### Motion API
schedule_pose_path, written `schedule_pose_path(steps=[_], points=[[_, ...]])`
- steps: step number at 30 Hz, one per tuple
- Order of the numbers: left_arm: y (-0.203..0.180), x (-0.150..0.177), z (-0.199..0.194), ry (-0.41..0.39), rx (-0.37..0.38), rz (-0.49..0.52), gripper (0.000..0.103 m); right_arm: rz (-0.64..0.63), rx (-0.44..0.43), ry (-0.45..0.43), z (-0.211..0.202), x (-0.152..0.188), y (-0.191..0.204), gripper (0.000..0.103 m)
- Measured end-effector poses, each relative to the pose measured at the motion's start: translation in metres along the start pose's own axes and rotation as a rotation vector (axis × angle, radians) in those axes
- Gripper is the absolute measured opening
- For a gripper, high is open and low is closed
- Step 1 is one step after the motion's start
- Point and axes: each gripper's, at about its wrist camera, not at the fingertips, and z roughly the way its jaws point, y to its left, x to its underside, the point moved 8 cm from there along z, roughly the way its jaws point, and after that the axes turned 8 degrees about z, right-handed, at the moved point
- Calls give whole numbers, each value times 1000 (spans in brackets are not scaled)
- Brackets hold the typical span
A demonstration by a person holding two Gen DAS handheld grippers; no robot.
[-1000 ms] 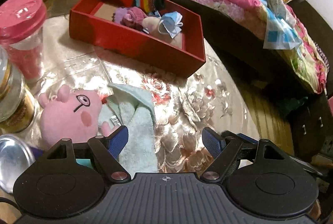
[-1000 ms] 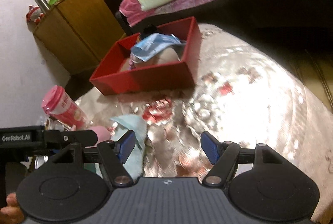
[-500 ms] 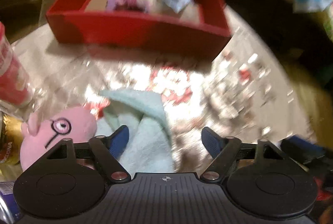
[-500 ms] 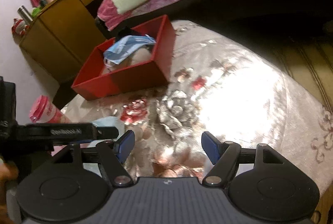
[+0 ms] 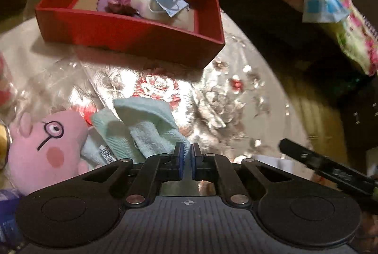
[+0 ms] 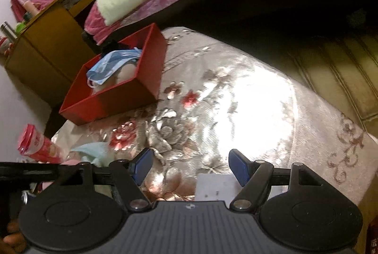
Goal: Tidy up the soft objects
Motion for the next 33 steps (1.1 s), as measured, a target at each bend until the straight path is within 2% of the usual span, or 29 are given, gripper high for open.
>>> schedule_pose_path(steps=[5,11,12,13,16,18,20,23,27,29,30,33], points=[[-1,-4,-21,-48,47,-10,0,6,39,19,7,2,-9,43],[-20,0,-30,-52,182,-1,0,-5,116,52,16,7,-24,43],[-21,2,-31,-49,182,3,4,-7,125,59,18,8,-26,43],[-21,3,-30,-45,172,10,6,-8,124,68,18,9,-27,43],[-15,4,-17,-32,106,-2,21,-42,111,85,17,11,-24,49],[-10,5,-3,3,97,-49,53,-86,127,82,16,13,-20,53],[-10,5,14,36,51,-67,57,-127,146,66,14,14,-16,54],[-17,4,29,76,5,-22,78,-156,153,44,9,12,-14,57],[-17,-4,33,44,-61,-2,81,-121,136,67,10,13,-20,57],[-23,-7,48,64,-71,33,81,-85,110,89,11,15,-22,57],[-23,-8,55,72,-97,50,81,-67,102,92,11,14,-23,57],[-15,-18,69,56,-244,122,82,-43,89,47,2,6,-24,57]])
